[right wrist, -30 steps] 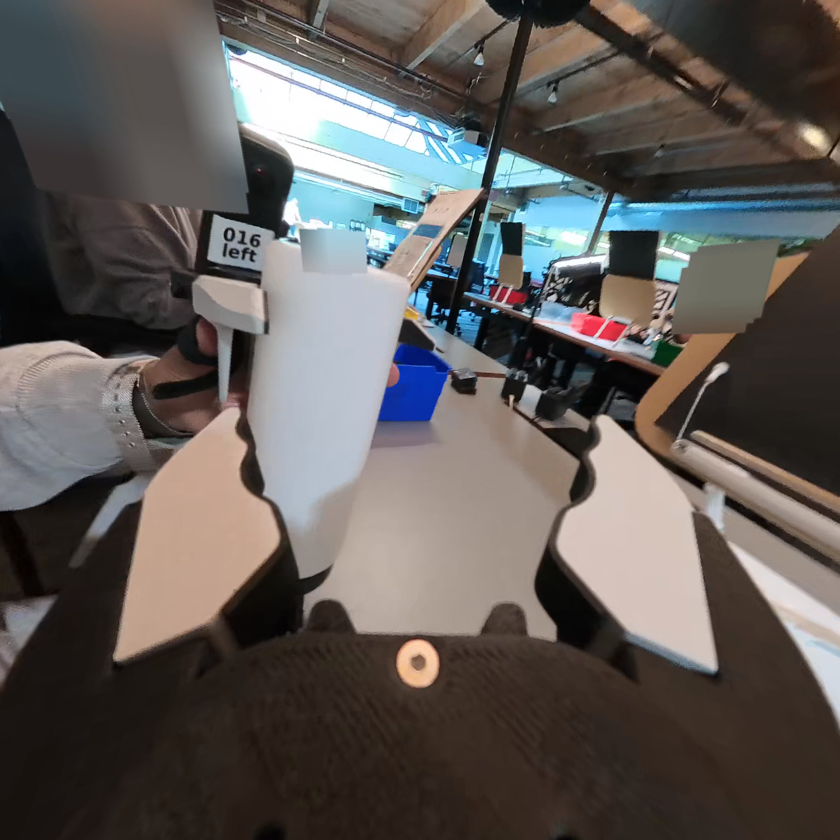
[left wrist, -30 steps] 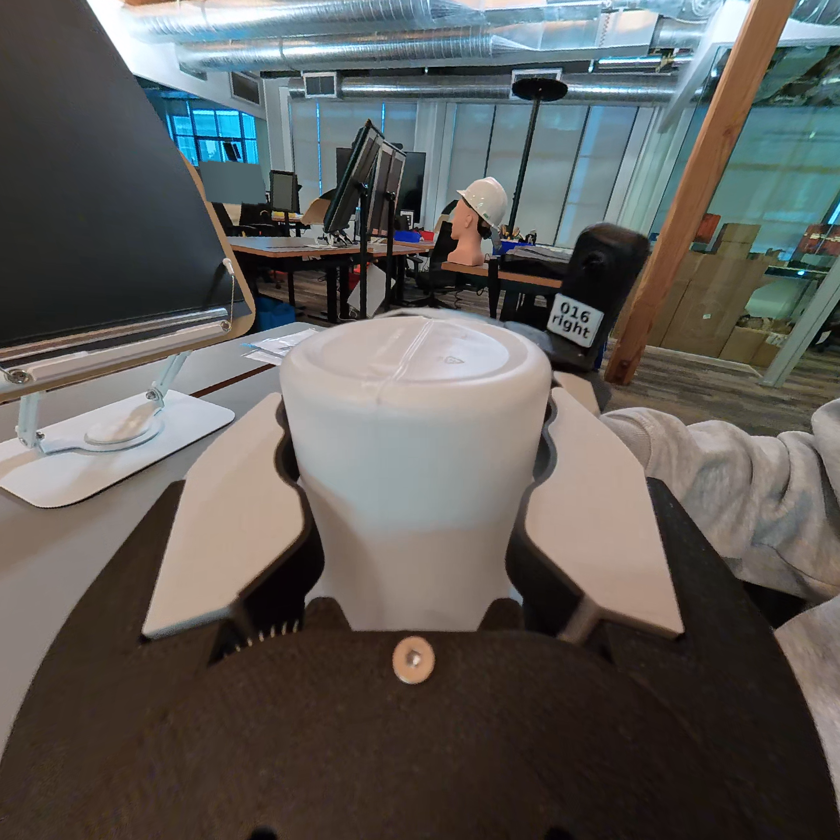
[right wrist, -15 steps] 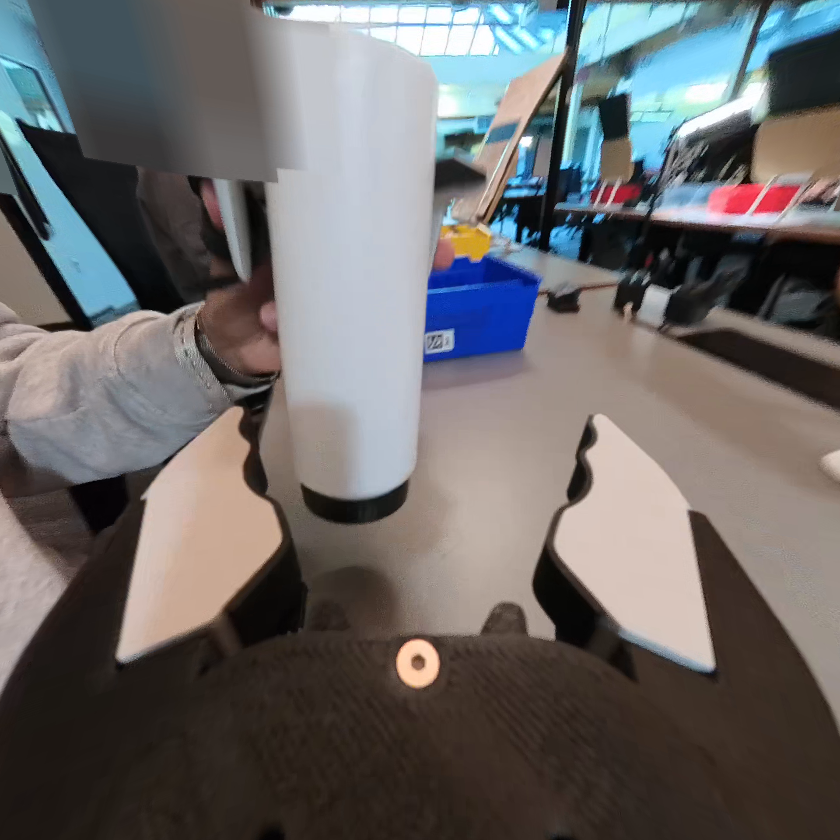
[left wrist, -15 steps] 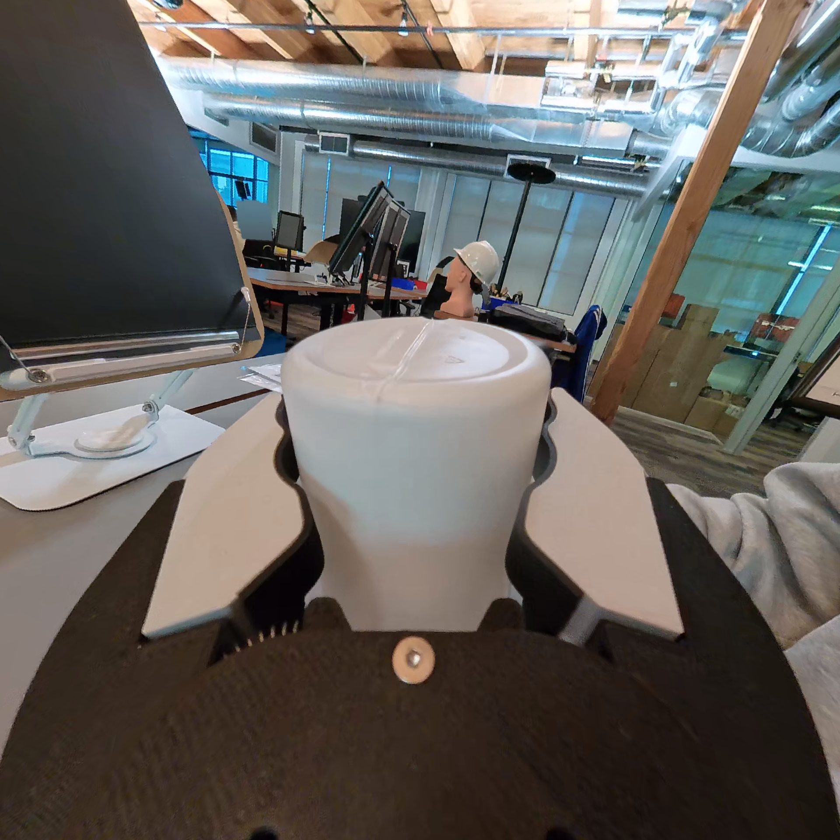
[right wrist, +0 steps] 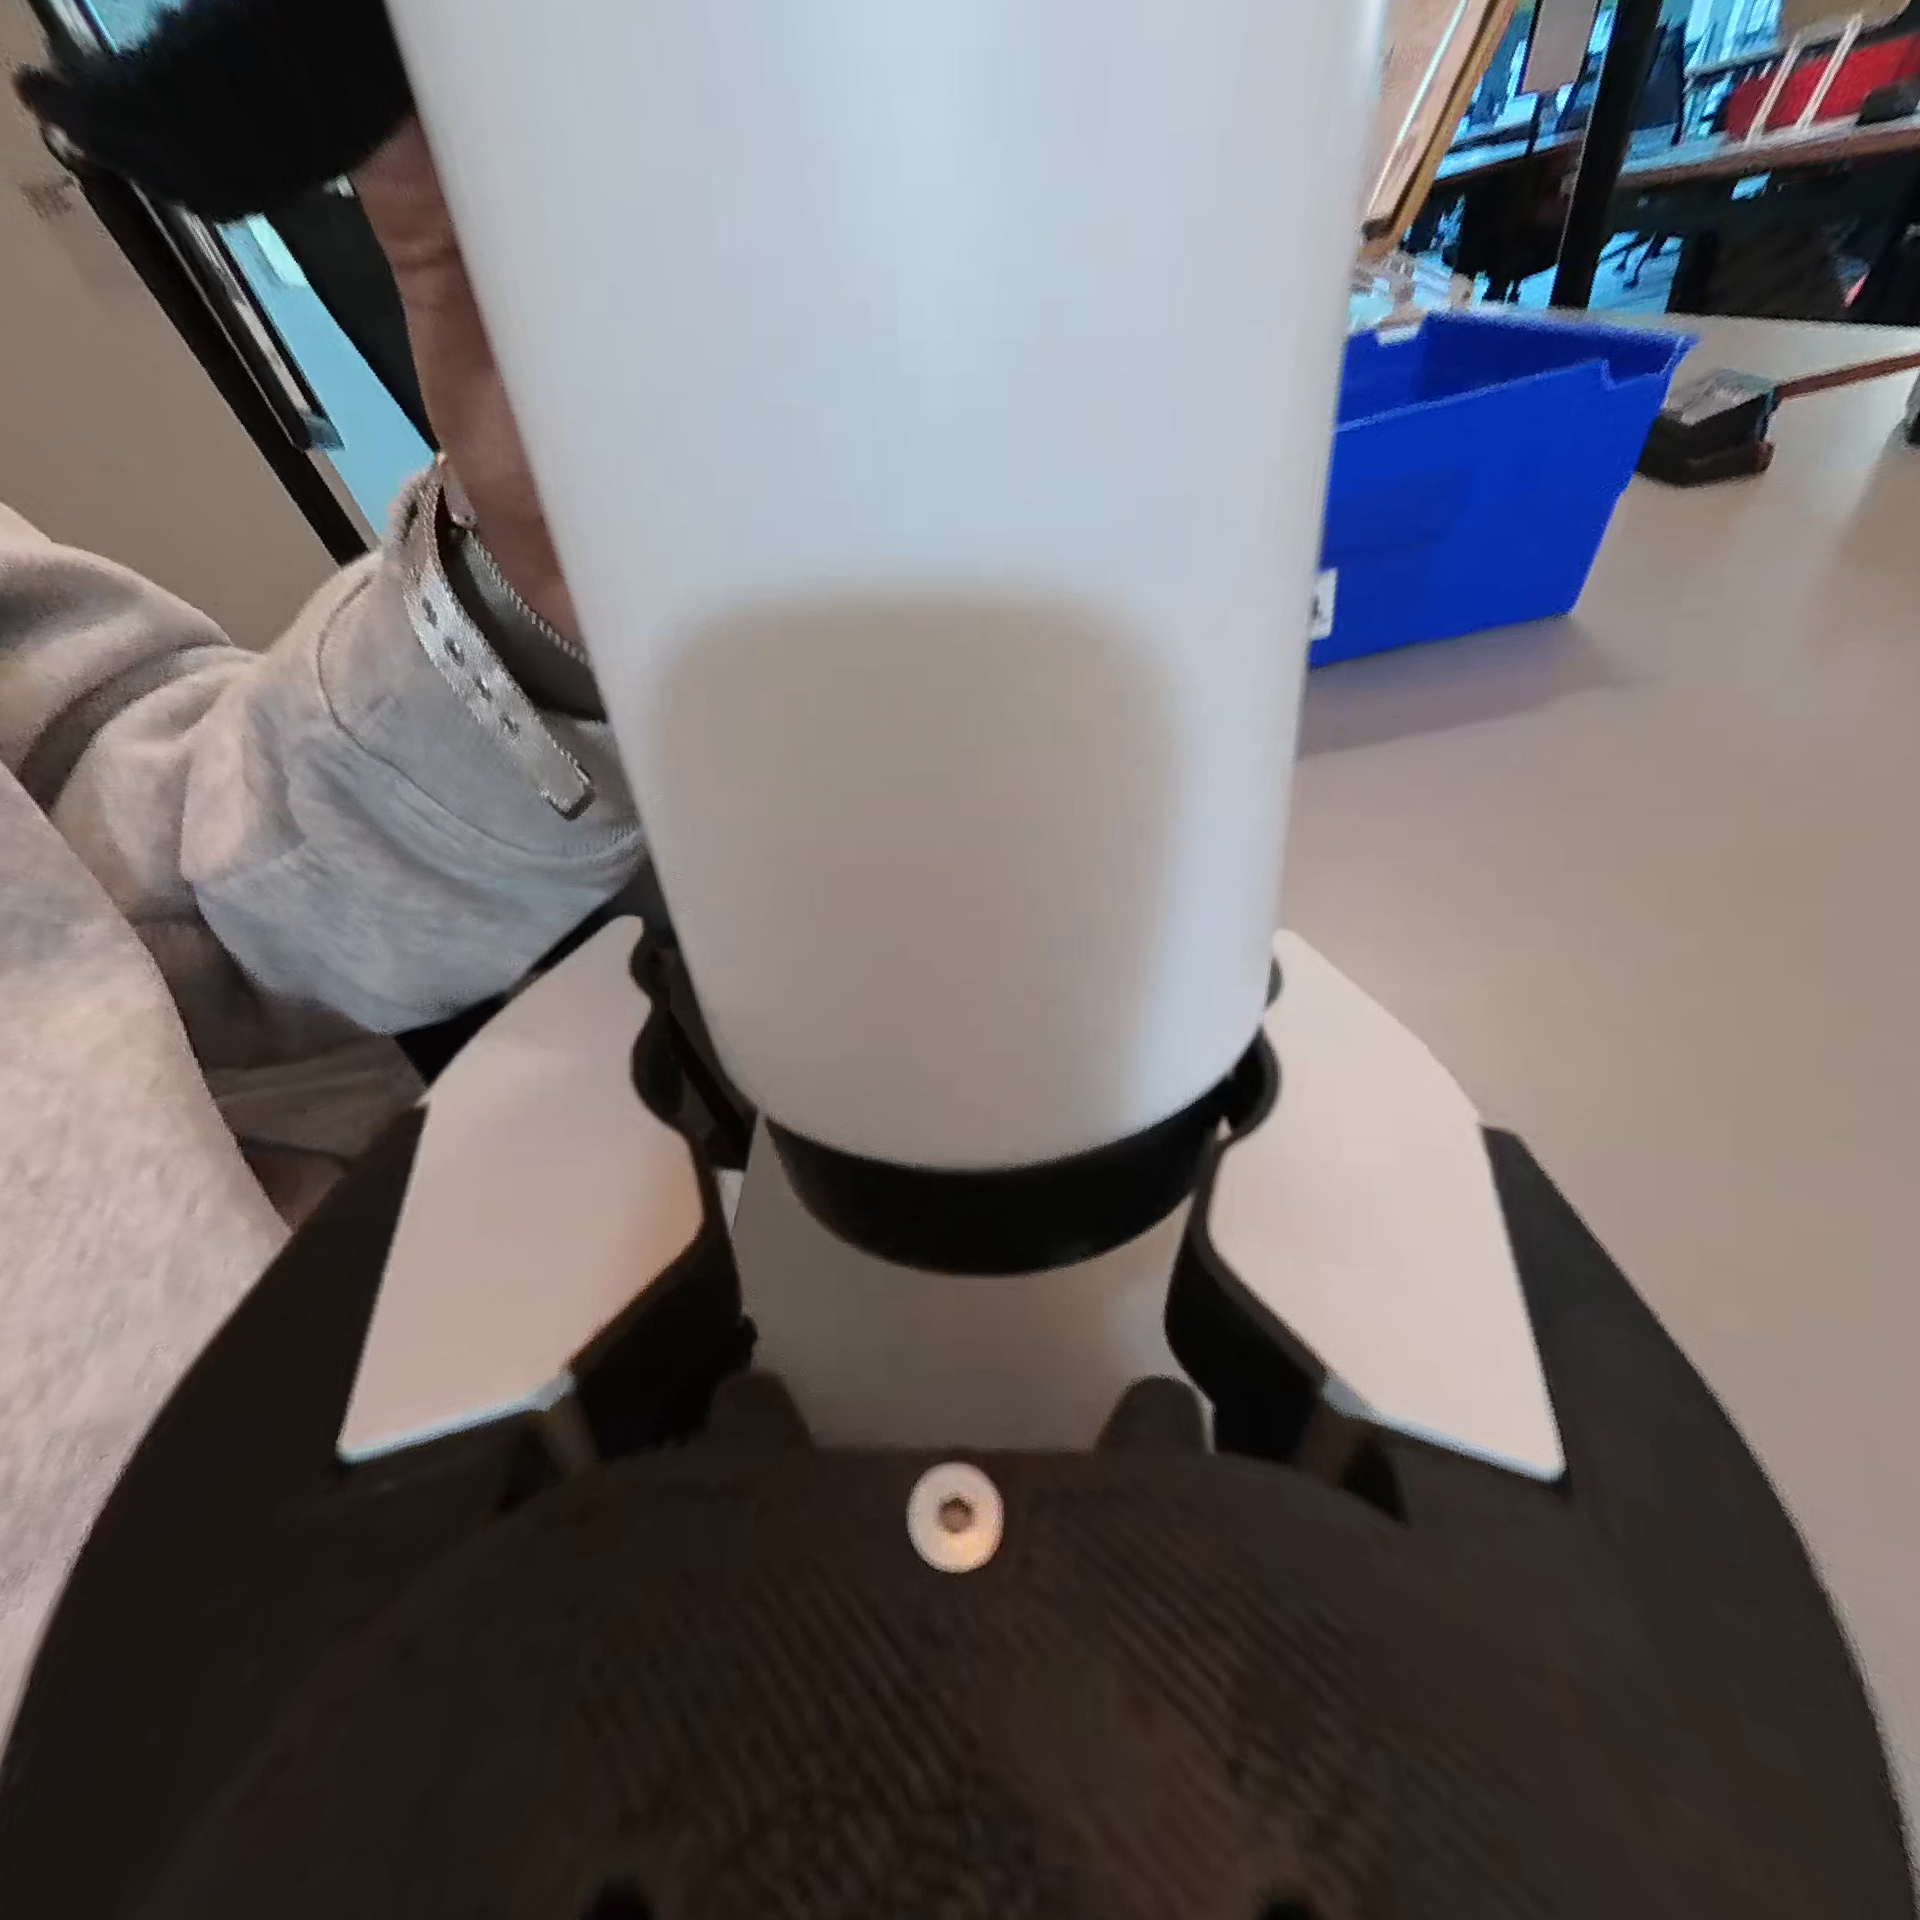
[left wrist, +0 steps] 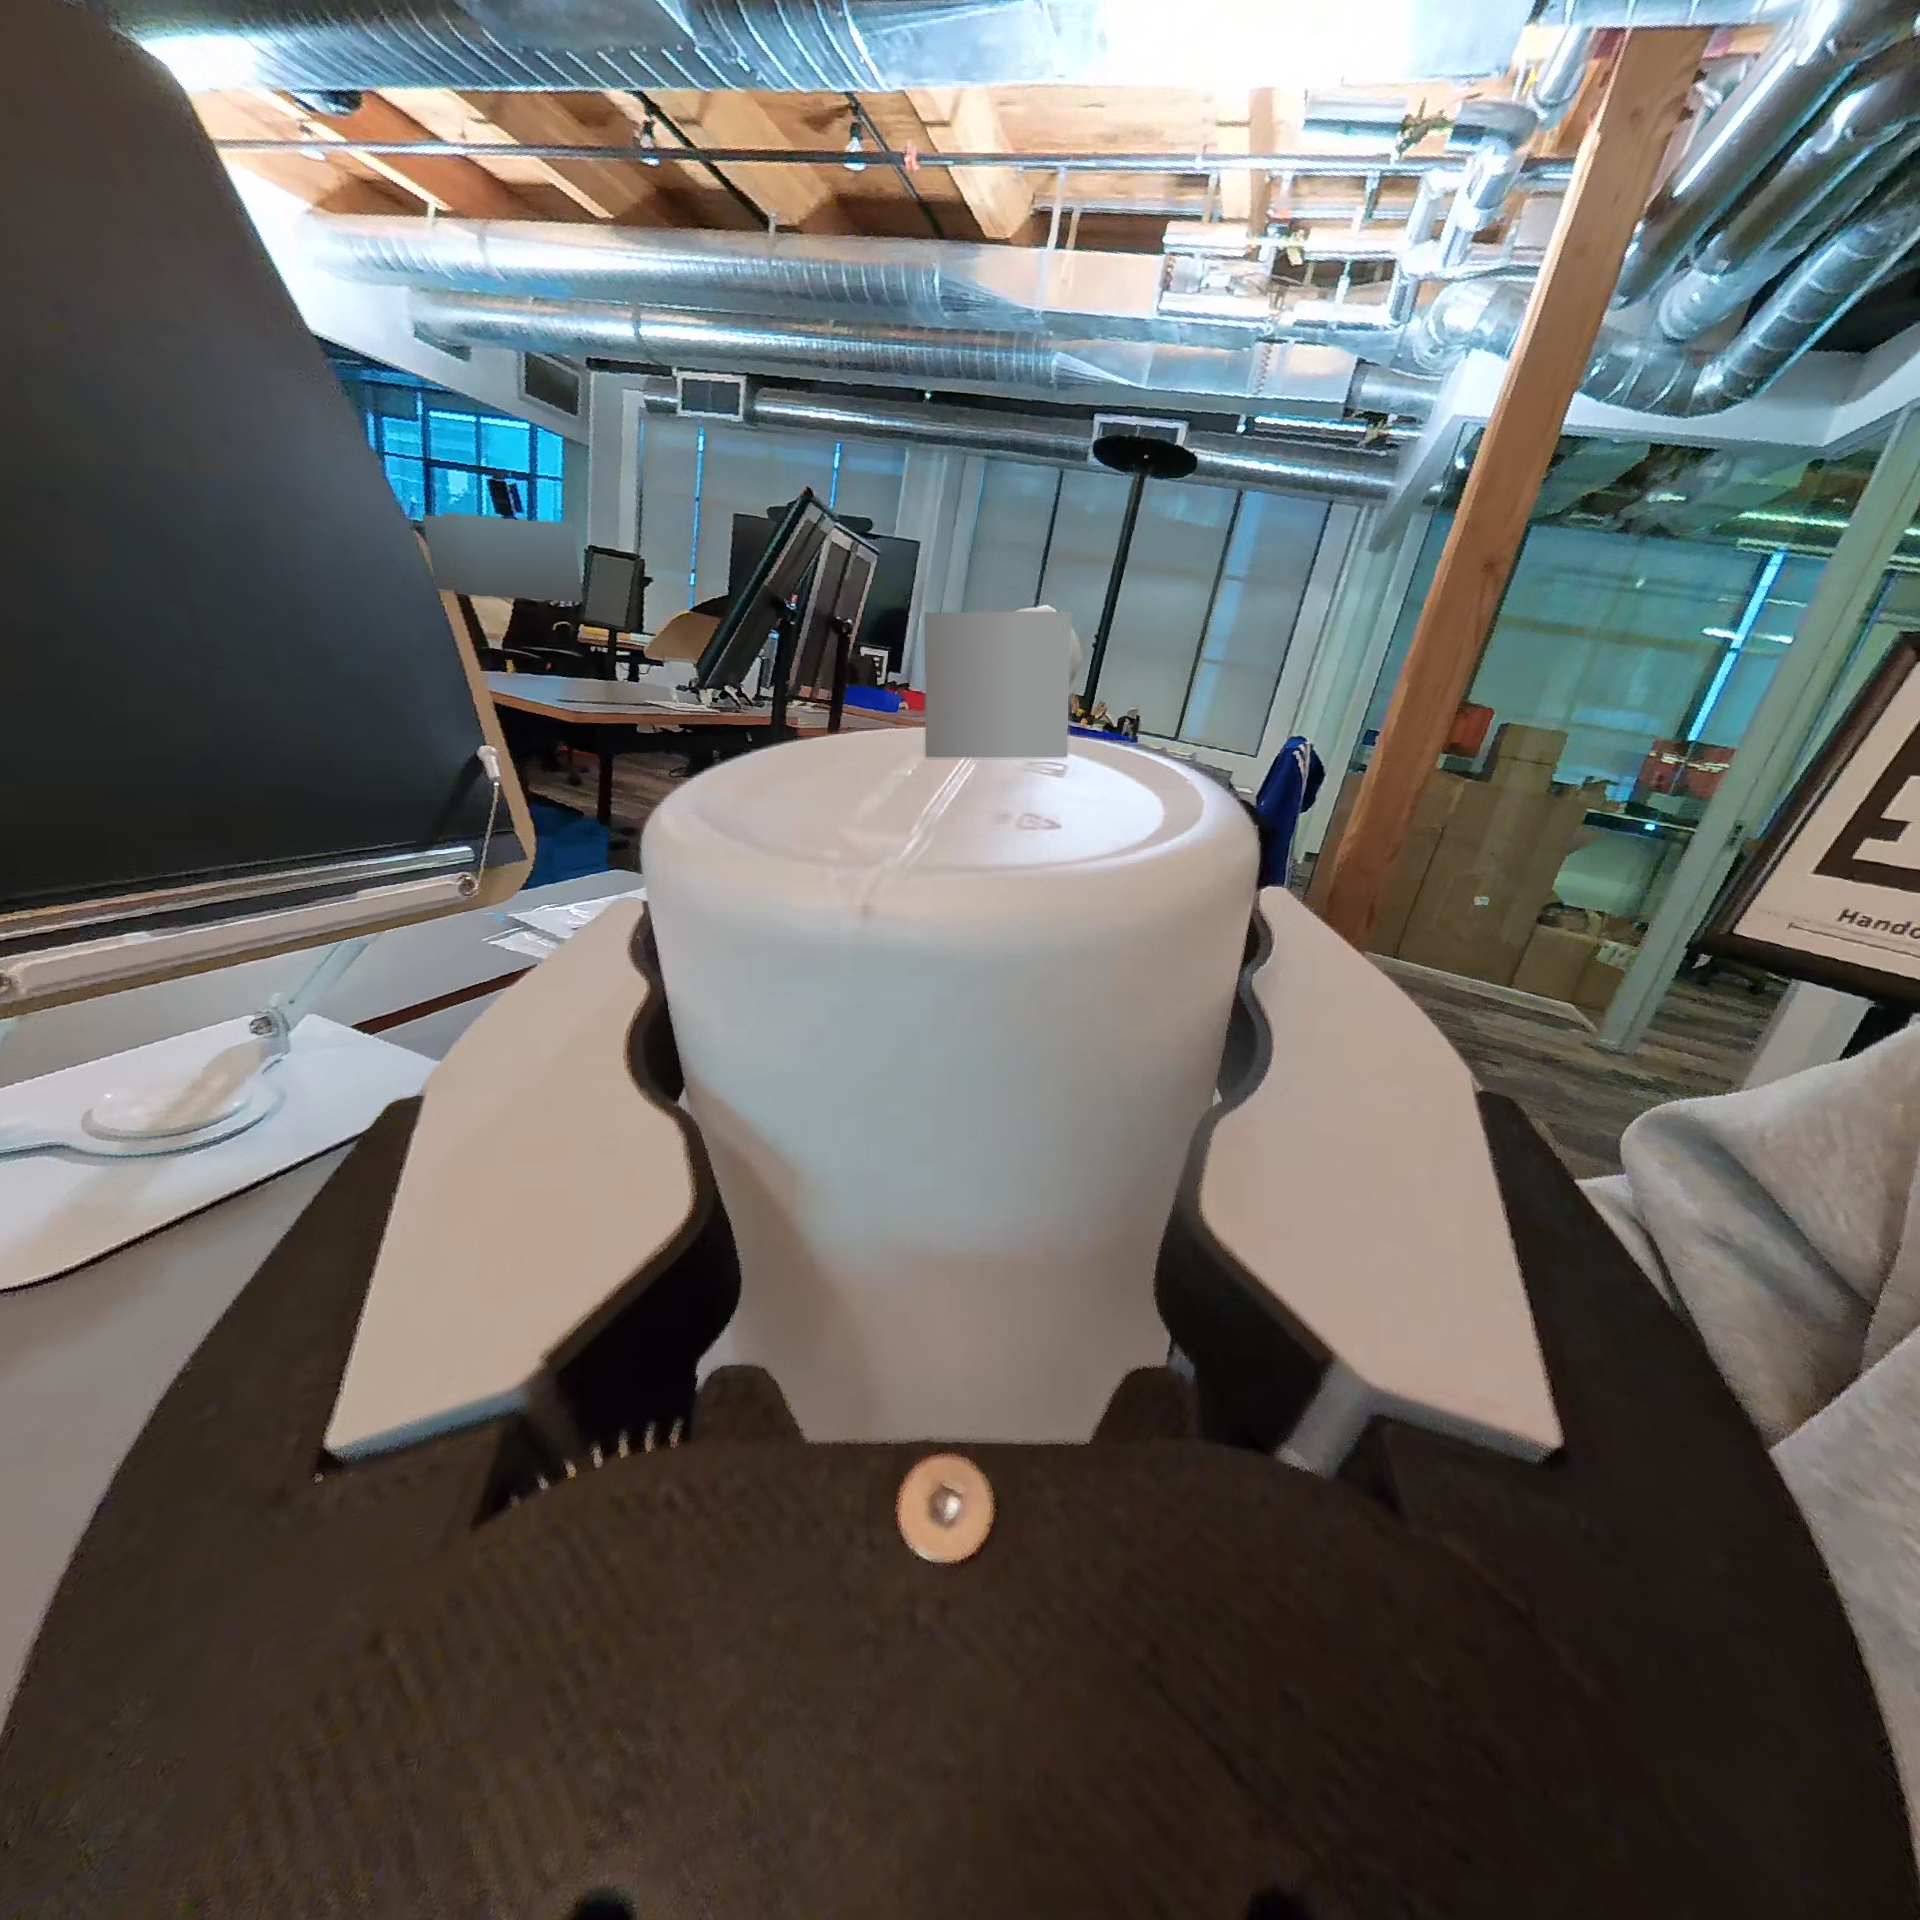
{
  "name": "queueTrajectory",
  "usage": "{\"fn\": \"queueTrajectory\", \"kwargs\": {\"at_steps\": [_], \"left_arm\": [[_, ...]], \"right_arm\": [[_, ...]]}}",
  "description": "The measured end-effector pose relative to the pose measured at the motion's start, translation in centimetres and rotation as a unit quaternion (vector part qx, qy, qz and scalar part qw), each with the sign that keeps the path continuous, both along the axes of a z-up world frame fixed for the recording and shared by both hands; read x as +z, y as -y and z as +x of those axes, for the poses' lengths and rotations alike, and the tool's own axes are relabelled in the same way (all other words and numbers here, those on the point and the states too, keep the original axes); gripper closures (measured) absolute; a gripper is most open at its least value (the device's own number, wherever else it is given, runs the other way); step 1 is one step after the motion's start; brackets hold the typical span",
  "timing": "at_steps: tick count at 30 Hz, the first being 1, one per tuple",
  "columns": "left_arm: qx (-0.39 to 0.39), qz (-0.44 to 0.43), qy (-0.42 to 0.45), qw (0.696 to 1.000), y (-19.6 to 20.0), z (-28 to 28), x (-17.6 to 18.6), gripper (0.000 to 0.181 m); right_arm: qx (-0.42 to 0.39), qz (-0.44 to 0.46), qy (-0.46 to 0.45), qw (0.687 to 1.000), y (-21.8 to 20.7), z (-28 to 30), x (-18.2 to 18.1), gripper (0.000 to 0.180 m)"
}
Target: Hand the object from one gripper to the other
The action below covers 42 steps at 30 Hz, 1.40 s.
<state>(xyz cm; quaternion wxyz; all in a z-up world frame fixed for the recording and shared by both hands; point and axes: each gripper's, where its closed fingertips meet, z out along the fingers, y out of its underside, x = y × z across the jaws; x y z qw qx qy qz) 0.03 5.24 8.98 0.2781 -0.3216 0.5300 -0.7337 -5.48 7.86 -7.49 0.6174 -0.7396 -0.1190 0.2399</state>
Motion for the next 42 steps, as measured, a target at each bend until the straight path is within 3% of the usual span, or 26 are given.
{"fn": "queueTrajectory", "kwargs": {"at_steps": [25, 28, 33, 42], "left_arm": [[-0.024, 0.007, 0.031, 0.999, 1.9, -1.6, 2.2, 0.079], [-0.012, 0.011, 0.043, 0.999, 2.3, -1.4, 2.3, 0.059], [-0.008, 0.03, 0.035, 0.999, 2.6, -0.8, 1.2, 0.059], [-0.036, -0.095, -0.013, 0.995, -0.2, 1.0, -1.3, 0.071]], "right_arm": [[-0.042, 0.073, 0.053, 0.995, 0.0, -0.1, 2.0, 0.085], [-0.054, 0.108, -0.006, 0.993, 0.4, 0.6, 4.2, 0.085], [-0.096, 0.12, -0.009, 0.988, 1.4, 4.2, 5.2, 0.085], [-0.144, 0.162, 0.006, 0.976, 3.8, 8.4, 7.6, 0.085]]}}
